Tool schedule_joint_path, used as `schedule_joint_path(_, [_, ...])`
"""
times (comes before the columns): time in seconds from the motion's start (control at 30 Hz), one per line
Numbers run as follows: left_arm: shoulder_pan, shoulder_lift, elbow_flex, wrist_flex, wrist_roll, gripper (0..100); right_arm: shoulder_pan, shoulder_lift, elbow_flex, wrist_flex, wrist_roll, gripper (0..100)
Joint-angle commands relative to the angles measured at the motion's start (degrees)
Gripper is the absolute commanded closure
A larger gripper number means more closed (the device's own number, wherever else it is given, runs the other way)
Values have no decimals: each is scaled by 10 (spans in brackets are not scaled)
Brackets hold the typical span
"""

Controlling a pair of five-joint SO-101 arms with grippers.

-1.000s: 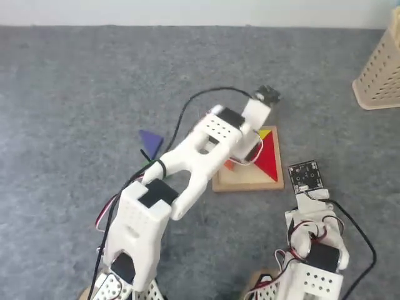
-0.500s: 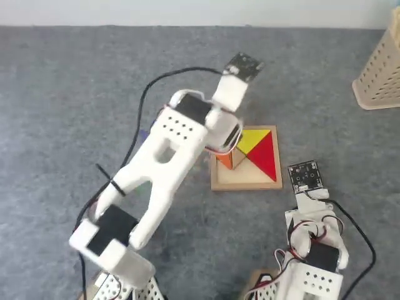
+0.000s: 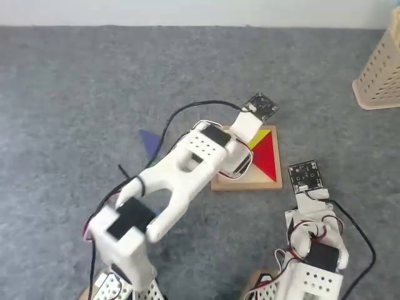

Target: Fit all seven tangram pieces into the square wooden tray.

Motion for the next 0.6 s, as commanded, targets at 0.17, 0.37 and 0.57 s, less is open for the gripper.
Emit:
schedule_joint_path(0.17, [-38, 47, -60, -14, 11, 884, 7, -7, 11, 6, 5, 991])
schedule_joint_path(0.37, [-40, 52, -60, -15, 6, 884, 7, -7, 11, 6, 5, 991])
schedule_joint_path(0.57, [-34, 18, -68, 4, -2, 884, 7, -7, 11, 6, 5, 991])
